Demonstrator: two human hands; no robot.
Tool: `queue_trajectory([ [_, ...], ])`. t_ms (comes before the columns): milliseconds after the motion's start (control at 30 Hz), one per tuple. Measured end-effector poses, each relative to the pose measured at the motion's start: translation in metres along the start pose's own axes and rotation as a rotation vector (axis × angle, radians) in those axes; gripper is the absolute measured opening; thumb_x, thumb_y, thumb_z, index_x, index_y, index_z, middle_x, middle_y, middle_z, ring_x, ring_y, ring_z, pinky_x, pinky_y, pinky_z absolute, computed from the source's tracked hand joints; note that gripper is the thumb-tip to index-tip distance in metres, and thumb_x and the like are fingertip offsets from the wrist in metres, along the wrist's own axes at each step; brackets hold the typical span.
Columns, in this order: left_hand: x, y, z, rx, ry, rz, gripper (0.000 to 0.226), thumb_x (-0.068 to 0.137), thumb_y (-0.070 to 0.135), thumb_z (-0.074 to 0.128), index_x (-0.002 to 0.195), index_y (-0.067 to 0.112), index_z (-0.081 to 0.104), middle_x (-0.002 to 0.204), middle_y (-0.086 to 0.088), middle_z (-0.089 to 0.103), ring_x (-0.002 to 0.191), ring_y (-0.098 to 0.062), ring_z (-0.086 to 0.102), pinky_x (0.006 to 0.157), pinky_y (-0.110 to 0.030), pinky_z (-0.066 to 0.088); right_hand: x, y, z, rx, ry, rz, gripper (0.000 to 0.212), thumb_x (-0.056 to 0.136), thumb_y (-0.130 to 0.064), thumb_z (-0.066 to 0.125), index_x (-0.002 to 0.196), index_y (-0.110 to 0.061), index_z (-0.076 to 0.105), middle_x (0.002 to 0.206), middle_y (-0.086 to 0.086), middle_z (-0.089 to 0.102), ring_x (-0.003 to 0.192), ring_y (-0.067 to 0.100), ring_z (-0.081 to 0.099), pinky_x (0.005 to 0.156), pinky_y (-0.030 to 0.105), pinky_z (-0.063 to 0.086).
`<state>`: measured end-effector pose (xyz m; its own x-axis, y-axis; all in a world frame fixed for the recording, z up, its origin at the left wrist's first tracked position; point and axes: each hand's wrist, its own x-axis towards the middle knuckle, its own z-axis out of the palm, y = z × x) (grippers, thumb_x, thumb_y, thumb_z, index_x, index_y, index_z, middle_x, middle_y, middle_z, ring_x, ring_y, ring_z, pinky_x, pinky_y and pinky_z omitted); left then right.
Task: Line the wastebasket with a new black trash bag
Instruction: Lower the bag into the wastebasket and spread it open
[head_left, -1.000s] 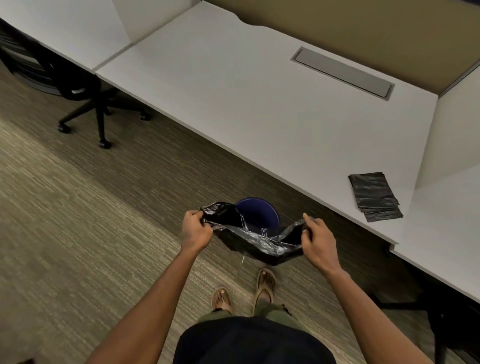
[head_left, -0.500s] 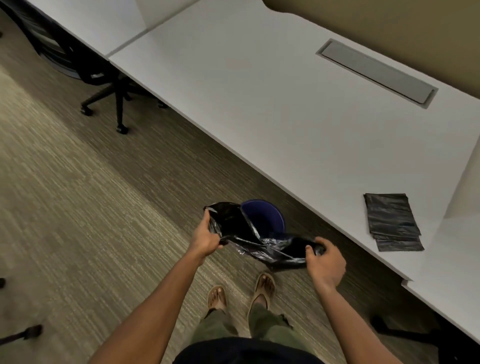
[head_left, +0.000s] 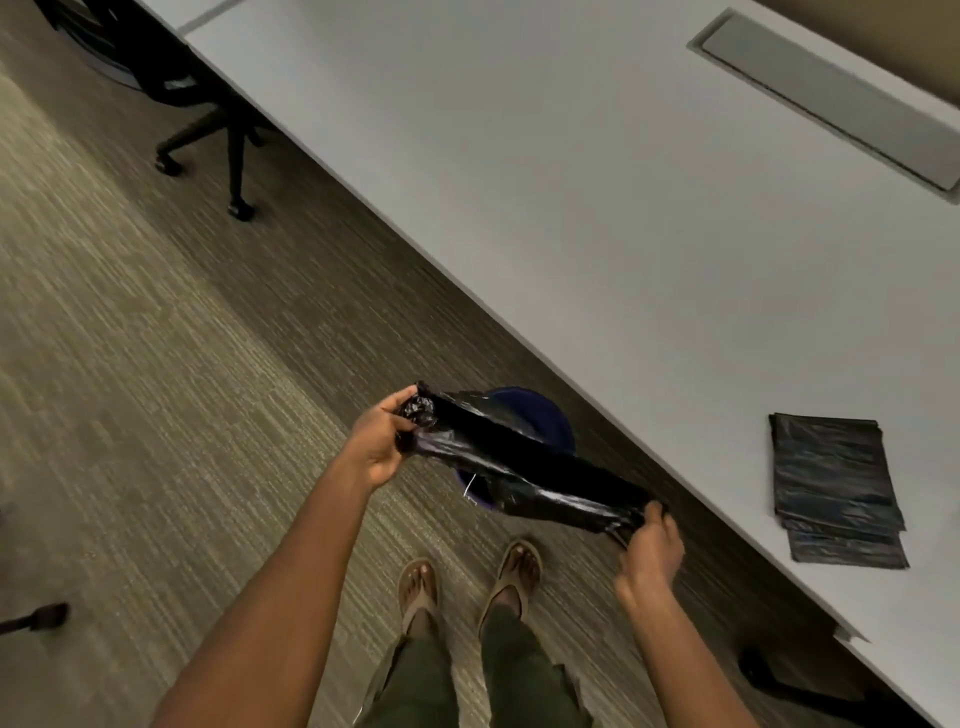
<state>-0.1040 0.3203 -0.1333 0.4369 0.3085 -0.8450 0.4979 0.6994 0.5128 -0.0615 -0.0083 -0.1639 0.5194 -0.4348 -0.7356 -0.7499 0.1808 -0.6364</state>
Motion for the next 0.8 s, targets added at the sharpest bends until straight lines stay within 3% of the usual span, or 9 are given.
queue_trajectory([
  [100,0.022,-0.014,-0.008,0.024,-0.004,-0.085,0.057,0.086,-0.001,0.038,0.139,0.003,0.060,0.107,-0.014,0.071,0.087,-0.030,0.068,0.073,-0.036,0.057,0.016,0.009,0.002,0.058,-0.007,0.046,0.048,0.101,-0.026,0.057,0.145,-0.008,0.051,0.132,0.013,0.064,0.115,0.030,0.065,0.102,0.053,0.052],
  [167,0.034,-0.024,-0.004,0.017,0.001,-0.100,0.048,0.087,0.009,0.043,0.129,0.003,0.065,0.101,-0.012,0.073,0.086,-0.032,0.069,0.072,-0.034,0.055,0.025,0.016,0.007,0.017,-0.006,0.027,0.043,0.100,-0.024,0.059,0.135,0.000,0.058,0.125,0.018,0.066,0.109,0.031,0.066,0.096,0.047,0.054],
  [233,0.054,-0.040,0.001,0.141,0.058,0.032,0.039,0.093,0.012,0.057,0.130,0.008,0.069,0.111,-0.009,0.075,0.097,-0.029,0.073,0.078,-0.032,0.056,0.034,0.023,0.016,-0.051,-0.007,0.006,0.029,0.097,-0.022,0.064,0.111,0.003,0.068,0.113,0.020,0.070,0.100,0.032,0.067,0.089,0.042,0.055],
  [300,0.075,-0.057,0.005,0.397,0.126,0.188,0.054,0.090,0.024,0.075,0.143,0.022,0.062,0.134,-0.003,0.069,0.112,-0.018,0.069,0.095,-0.035,0.057,0.043,0.030,0.024,-0.118,-0.024,-0.009,0.017,0.090,-0.022,0.072,0.090,-0.005,0.070,0.105,0.018,0.074,0.099,0.032,0.070,0.091,0.045,0.057],
  [400,0.103,-0.080,0.006,0.634,0.142,0.300,0.087,0.073,0.047,0.087,0.151,0.035,0.049,0.149,0.000,0.061,0.134,-0.019,0.060,0.113,-0.045,0.052,0.061,0.045,0.037,-0.208,-0.036,-0.011,0.016,0.087,-0.029,0.077,0.084,-0.014,0.070,0.100,0.012,0.075,0.095,0.029,0.072,0.092,0.046,0.058],
  [533,0.133,-0.116,0.002,1.008,0.201,0.376,0.094,0.082,0.051,0.081,0.161,0.036,0.031,0.156,-0.002,0.053,0.142,-0.025,0.053,0.114,-0.052,0.049,0.091,0.072,0.052,-0.279,-0.002,0.037,0.030,0.089,-0.045,0.073,0.080,-0.017,0.068,0.093,0.009,0.074,0.091,0.030,0.072,0.090,0.048,0.059],
  [633,0.148,-0.150,-0.015,1.217,0.139,0.337,0.095,0.087,0.051,0.075,0.164,0.037,0.022,0.157,-0.003,0.049,0.141,-0.029,0.053,0.111,-0.051,0.051,0.109,0.094,0.050,-0.364,-0.020,0.029,0.039,0.098,-0.042,0.061,0.090,-0.006,0.073,0.093,0.013,0.073,0.080,0.025,0.066,0.066,0.024,0.057],
  [700,0.155,-0.172,-0.026,1.259,0.061,0.286,0.095,0.087,0.050,0.074,0.164,0.038,0.019,0.157,-0.004,0.049,0.140,-0.030,0.052,0.110,-0.049,0.051,0.121,0.111,0.045,-0.353,-0.025,0.090,0.035,0.102,-0.031,0.056,0.106,0.000,0.071,0.107,0.018,0.072,0.082,0.026,0.062,0.051,0.013,0.049],
  [800,0.168,-0.192,-0.035,1.179,0.051,0.286,0.095,0.086,0.047,0.073,0.163,0.041,0.017,0.154,-0.002,0.051,0.139,-0.028,0.054,0.109,-0.049,0.052,0.133,0.127,0.047,-0.375,0.000,0.147,0.026,0.104,-0.024,0.051,0.110,-0.005,0.068,0.119,0.021,0.069,0.083,0.028,0.065,0.067,0.029,0.052],
])
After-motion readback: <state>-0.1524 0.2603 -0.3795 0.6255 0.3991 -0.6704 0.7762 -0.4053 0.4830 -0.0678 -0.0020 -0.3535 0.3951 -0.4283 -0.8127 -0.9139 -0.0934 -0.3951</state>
